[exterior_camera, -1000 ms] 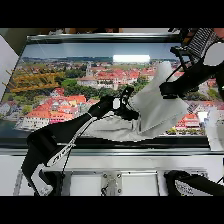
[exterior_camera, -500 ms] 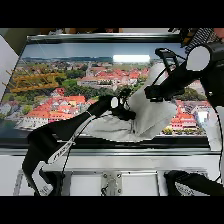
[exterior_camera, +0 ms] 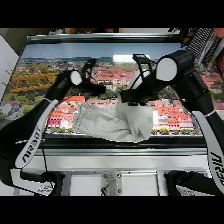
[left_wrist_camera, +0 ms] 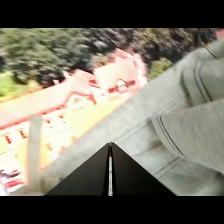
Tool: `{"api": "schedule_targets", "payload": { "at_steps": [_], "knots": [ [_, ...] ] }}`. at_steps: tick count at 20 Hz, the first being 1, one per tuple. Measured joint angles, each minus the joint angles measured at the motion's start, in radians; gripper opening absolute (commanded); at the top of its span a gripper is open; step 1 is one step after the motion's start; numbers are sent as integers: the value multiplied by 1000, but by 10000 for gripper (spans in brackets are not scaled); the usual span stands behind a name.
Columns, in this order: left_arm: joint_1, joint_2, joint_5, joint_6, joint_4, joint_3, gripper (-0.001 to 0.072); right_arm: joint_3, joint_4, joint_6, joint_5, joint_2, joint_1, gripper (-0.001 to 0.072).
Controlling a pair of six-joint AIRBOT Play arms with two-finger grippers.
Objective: Fold the clothes and pants, and hang the long-sleeved shirts on hangers.
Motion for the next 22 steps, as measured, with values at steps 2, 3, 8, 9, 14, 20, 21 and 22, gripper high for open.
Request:
{"api": "schedule_targets", "payload": {
  "at_steps": [2,3,8,9,14,20,21,22],
  "knots": [
    [94,46,-28,1,15,0,22,0,16,56,-68,-28,51,25],
    [137,67,-39,3,17,0,22,0,22,83,-103,-45,75,25],
    [315,168,-93,4,27,0,22,0,38,193,-320,-159,201,42],
    [343,188,-100,4,27,0,22,0,47,200,-365,-183,223,164],
    [406,267,-118,6,31,0,22,0,203,144,-612,-296,301,593],
    [418,346,-140,11,30,-2,22,-3,505,-169,-803,-261,266,593],
    [416,362,-145,12,30,-11,22,-11,528,-226,-792,-235,237,593],
    [411,380,-149,15,27,-30,22,-28,542,-278,-763,-207,201,593]
  ]
}}
